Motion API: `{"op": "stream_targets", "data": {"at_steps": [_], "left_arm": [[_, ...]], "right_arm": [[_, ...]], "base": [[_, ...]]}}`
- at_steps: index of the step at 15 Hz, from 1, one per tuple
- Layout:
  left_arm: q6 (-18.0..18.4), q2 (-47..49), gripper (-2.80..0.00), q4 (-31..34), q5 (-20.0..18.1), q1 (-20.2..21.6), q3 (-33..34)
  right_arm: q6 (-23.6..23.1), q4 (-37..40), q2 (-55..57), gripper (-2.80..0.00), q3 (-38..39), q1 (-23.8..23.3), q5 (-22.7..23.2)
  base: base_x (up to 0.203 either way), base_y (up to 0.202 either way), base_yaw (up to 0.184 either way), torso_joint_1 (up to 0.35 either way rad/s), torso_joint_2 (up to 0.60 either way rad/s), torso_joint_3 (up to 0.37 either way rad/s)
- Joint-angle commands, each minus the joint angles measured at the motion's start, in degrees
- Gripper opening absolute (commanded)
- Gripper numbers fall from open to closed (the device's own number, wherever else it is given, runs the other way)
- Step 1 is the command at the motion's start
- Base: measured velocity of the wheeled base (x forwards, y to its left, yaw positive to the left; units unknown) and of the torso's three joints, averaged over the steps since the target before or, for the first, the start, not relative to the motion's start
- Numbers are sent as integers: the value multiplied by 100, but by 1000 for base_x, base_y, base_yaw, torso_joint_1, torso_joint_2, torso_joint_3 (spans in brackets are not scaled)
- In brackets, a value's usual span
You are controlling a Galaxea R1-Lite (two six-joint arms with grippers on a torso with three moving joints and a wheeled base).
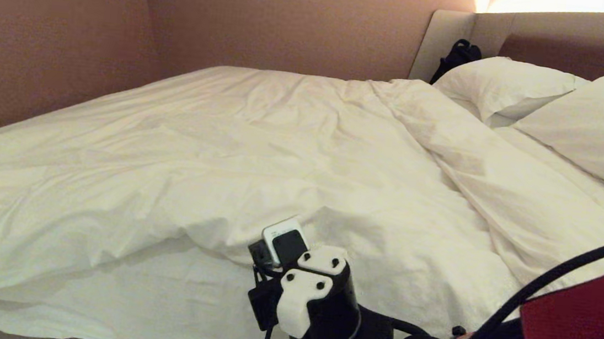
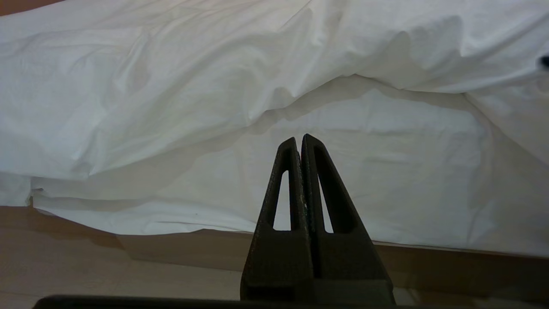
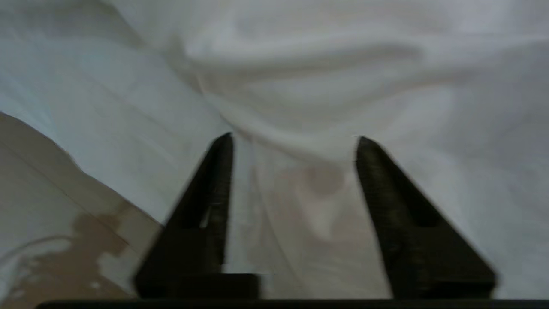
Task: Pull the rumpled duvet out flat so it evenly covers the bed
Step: Flatten the corners of the folded blanket
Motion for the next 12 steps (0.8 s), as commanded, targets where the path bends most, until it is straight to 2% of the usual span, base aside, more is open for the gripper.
{"op": "stream_targets", "data": {"at_steps": [1,6,9,12], "left_arm": [[2,0,-280,1,2,0,0],[2,0,-280,-8,2,0,0],[2,0,-280,1,2,0,0],[2,0,-280,-8,2,0,0]], "right_arm": [[-164,-25,292,0,-153,18,-26],[-731,-30,903,0,-582,11,-286],[-1164,-128,1195,0,-813,10,-632],[-1763,-440,1595,0,-974,-8,-1286]], "base": [[0,0,0,0,0,0],[0,0,0,0,0,0],[0,0,0,0,0,0],[0,0,0,0,0,0]]}}
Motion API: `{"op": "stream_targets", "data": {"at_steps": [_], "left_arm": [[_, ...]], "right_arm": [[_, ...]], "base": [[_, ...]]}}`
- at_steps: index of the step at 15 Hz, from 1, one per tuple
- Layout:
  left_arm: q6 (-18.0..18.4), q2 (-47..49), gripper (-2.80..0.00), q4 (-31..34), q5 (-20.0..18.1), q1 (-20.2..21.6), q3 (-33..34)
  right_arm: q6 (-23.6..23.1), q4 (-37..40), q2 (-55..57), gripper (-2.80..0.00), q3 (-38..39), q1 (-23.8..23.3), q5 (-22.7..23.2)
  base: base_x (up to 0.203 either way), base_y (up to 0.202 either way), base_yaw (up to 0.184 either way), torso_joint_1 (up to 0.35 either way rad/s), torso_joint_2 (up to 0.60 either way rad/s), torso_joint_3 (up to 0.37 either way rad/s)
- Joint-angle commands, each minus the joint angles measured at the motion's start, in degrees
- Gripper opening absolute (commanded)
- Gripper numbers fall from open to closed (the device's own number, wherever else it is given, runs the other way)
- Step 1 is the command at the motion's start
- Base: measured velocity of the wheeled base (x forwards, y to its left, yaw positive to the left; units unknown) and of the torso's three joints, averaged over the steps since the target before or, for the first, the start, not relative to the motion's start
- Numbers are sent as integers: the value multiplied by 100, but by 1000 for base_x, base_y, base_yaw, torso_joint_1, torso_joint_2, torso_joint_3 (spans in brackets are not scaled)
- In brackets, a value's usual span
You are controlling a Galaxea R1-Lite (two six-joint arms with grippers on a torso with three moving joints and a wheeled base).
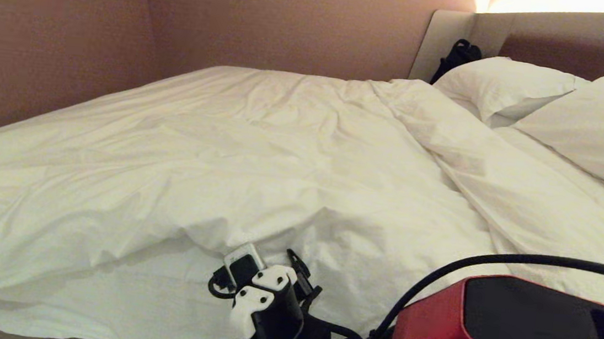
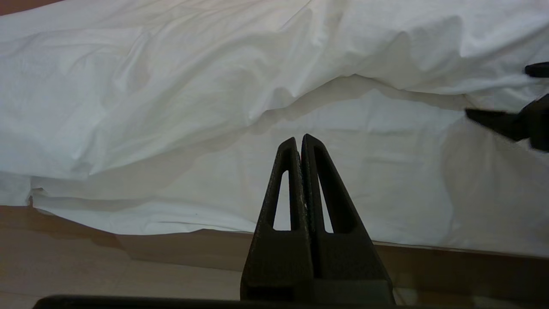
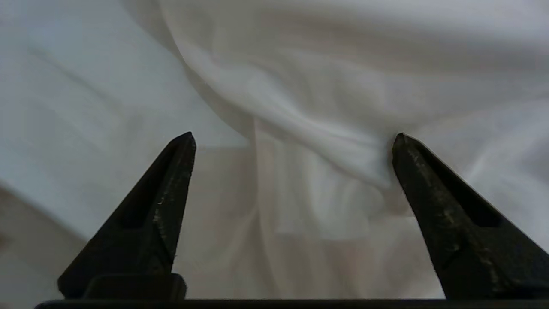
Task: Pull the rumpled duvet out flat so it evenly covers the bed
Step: Flatten the corners of the folded blanket
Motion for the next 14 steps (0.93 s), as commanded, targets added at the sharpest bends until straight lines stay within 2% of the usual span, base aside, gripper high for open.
{"op": "stream_targets", "data": {"at_steps": [1,6,10,14], "left_arm": [[2,0,-280,-6,0,0,0],[2,0,-280,-6,0,0,0],[2,0,-280,3,0,0,0],[2,0,-280,3,0,0,0]], "right_arm": [[-647,-399,288,0,-65,-13,-500],[-1690,-1504,489,0,-60,-29,-980],[-2341,-2036,554,0,-60,-21,-1598],[-2715,-2173,634,0,-75,-30,-1705]], "base": [[0,0,0,0,0,0],[0,0,0,0,0,0],[0,0,0,0,0,0],[0,0,0,0,0,0]]}}
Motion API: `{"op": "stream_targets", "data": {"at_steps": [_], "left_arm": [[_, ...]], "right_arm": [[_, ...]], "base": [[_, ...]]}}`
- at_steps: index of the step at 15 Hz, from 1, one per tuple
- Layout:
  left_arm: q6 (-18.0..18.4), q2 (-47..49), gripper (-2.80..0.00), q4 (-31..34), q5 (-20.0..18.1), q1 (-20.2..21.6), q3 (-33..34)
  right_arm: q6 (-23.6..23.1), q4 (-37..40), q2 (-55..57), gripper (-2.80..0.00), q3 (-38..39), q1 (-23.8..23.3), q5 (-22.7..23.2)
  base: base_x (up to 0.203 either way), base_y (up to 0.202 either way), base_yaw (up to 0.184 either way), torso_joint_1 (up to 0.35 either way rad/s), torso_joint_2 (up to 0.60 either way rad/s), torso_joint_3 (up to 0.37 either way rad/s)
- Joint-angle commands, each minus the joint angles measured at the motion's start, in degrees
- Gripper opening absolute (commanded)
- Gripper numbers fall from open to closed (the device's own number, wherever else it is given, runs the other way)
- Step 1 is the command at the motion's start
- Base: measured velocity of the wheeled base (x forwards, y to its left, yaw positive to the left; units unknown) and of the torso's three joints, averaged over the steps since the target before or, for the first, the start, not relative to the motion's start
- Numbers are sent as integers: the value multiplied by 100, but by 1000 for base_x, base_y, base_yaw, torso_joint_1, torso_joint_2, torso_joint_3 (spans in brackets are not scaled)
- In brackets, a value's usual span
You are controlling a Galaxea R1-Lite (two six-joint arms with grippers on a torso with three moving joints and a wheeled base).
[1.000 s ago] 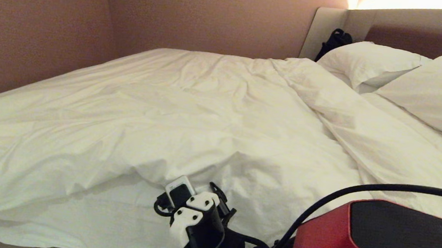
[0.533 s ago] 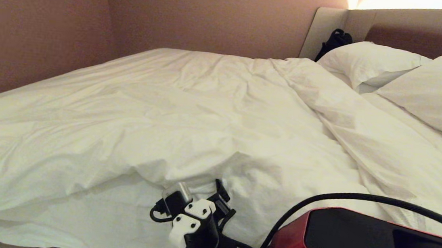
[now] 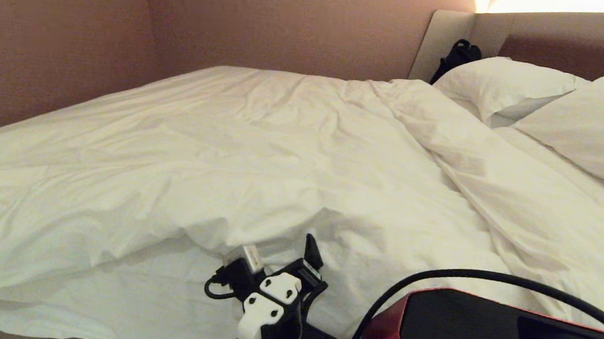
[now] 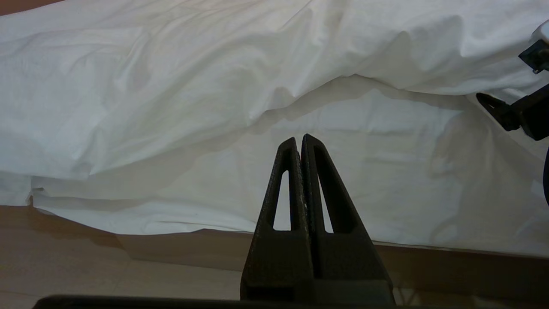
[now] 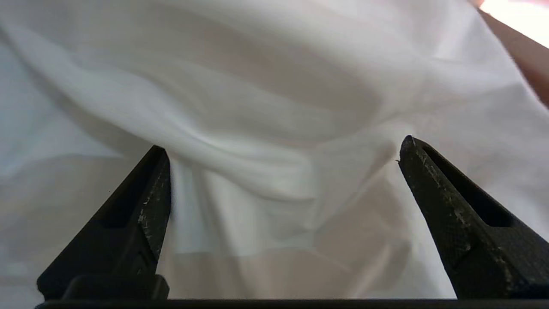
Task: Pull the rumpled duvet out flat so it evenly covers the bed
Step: Flatten the corners of the folded blanket
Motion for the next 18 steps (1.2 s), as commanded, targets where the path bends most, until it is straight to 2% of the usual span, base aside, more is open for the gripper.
{"op": "stream_targets", "data": {"at_steps": [1,9,13,18], "left_arm": [[0,0,-280,-10,2,0,0],[0,0,-280,-1,2,0,0],[0,0,-280,-10,2,0,0],[0,0,-280,-1,2,0,0]], "right_arm": [[-392,-134,69,0,-3,-1,-79],[-747,-134,515,0,-506,-21,-72],[-1061,-126,936,0,-1263,-302,-77],[-1198,-116,1274,0,-1594,-581,-68]], "base": [[0,0,0,0,0,0],[0,0,0,0,0,0],[0,0,0,0,0,0],[0,0,0,0,0,0]]}}
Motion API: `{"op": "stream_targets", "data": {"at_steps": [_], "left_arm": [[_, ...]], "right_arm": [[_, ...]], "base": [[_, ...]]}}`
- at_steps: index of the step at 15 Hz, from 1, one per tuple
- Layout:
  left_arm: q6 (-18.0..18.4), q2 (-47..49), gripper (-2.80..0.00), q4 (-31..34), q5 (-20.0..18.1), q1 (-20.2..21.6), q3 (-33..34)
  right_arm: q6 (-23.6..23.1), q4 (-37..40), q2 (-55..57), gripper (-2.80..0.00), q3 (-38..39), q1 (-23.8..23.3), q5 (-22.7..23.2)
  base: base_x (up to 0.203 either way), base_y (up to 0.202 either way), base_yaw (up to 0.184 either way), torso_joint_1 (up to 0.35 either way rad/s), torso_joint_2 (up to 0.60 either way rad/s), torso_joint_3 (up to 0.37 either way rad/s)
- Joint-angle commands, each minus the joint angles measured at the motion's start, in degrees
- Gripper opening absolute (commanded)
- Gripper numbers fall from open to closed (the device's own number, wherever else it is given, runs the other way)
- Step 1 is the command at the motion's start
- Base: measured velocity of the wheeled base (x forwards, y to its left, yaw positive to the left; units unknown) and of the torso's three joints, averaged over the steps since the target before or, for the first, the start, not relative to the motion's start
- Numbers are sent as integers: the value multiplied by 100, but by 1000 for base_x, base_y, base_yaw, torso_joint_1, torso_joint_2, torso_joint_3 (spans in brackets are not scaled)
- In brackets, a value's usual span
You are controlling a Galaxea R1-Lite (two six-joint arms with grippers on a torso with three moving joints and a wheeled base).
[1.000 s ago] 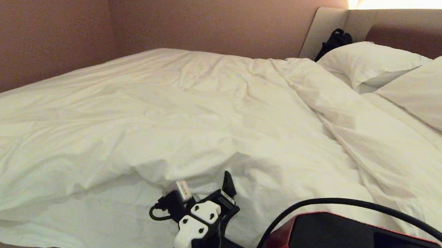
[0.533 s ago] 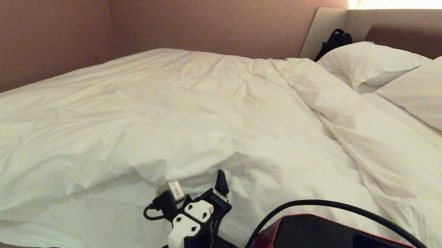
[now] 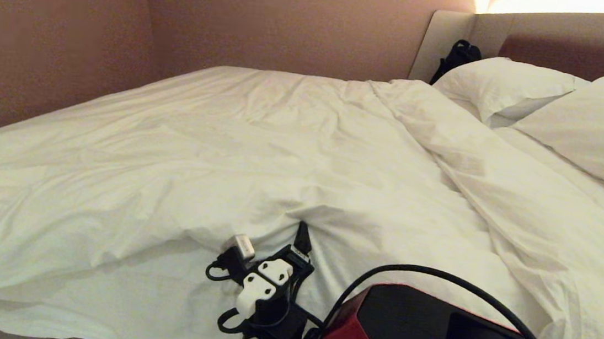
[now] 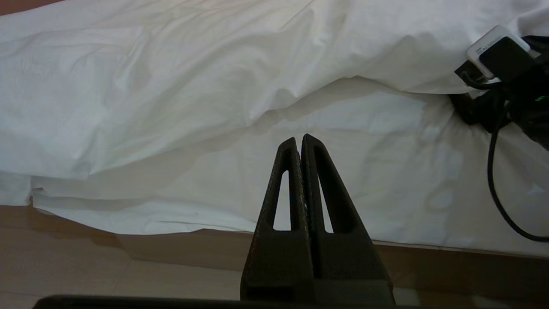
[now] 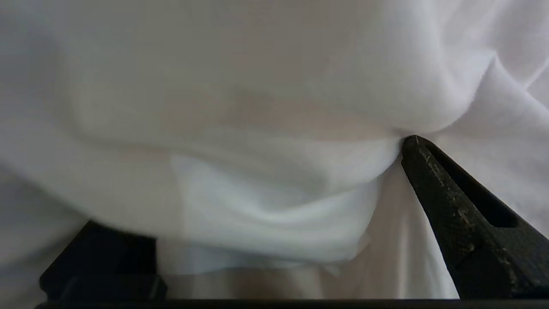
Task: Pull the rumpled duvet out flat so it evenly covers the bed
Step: Flatten the corners of the folded blanket
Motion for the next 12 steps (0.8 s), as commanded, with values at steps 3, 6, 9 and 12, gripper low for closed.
{"op": "stream_targets", "data": {"at_steps": [3,6,9,12], "left_arm": [[-2,0,-280,-10,3,0,0],[-2,0,-280,-10,3,0,0],[-2,0,-280,-10,3,0,0],[-2,0,-280,-10,3,0,0]], "right_arm": [[-35,-3,161,0,-267,-225,-58],[-36,9,116,0,-267,-289,-61],[-36,-9,116,-280,-258,-375,-61],[-27,-35,77,-280,-249,-384,-61]], "base": [[0,0,0,0,0,0],[0,0,0,0,0,0],[0,0,0,0,0,0],[0,0,0,0,0,0]]}}
